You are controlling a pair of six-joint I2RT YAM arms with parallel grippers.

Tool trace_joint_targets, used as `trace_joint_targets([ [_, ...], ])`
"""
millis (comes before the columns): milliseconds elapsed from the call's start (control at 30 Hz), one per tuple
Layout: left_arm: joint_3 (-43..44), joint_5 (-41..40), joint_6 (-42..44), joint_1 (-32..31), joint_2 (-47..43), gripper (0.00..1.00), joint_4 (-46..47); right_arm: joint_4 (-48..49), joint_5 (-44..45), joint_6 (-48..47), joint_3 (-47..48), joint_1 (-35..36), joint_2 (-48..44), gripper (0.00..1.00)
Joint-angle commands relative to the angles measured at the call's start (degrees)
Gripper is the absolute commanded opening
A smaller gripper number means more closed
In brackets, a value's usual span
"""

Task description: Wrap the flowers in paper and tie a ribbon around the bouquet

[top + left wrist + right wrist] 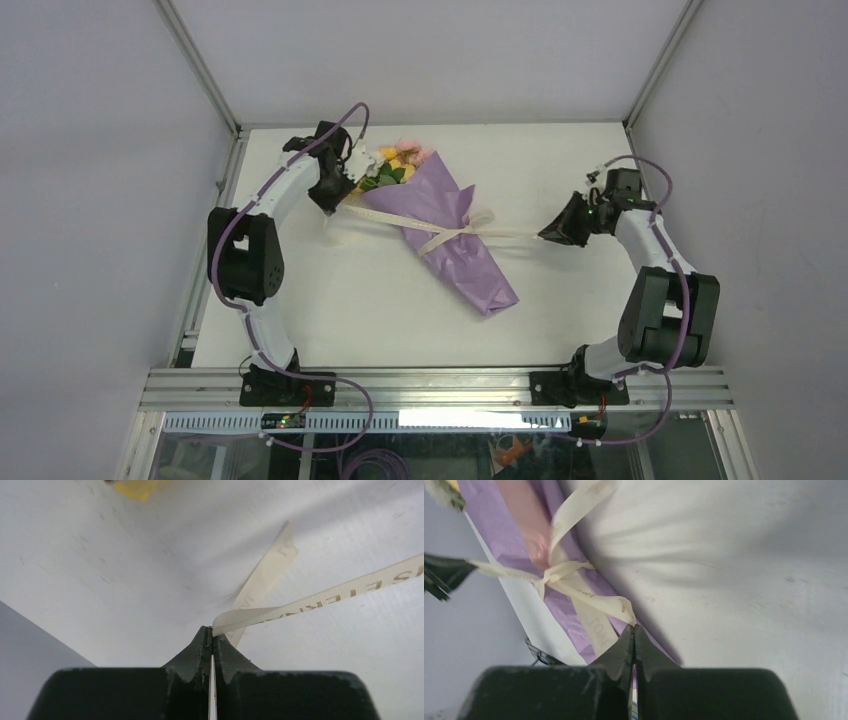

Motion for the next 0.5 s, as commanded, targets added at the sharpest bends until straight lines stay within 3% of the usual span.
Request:
trace_joint_targets([
  [0, -4.2, -4.8, 5.2, 3.4, -3.9, 0.00, -0.1, -4.1, 0.0, 4.1, -1.1, -6.3, -1.3, 0.00],
  [100, -5.2, -4.6, 4.9, 6.0, -4.3, 0.00, 0.0, -5.1, -3.4, 5.6, 1.0, -5.3, -1.4, 0.00],
  [200, -6.0, -2.5, 5.0, 6.3, -5.2, 0.00, 0.0, -10.9, -7.9, 0.6, 6.6, 1.9, -1.1, 0.00],
  [233, -5.9, -1.5, 4.5, 6.3, -5.3, 0.00, 0.0, -10.7, -13.0, -0.1, 7.9, 4.4, -1.0, 0.00],
  [333, -5.4, 2.0, 3.1, 5.9, -5.7, 0.00, -0.1, 1.4, -31.0, 8.5, 9.5, 13.8, -1.9, 0.00],
  [400, -4.7, 2.4, 2.1, 4.8, -5.5, 0.00, -0.2, 4.2, -33.7, 10.0, 12.5, 20.2, -1.6, 0.00],
  [467, -4.0, 2.7, 1.4, 3.5, -5.1, 0.00, -0.3, 0.7, -32.0, 7.3, 18.0, 25.4, 0.4, 0.00],
])
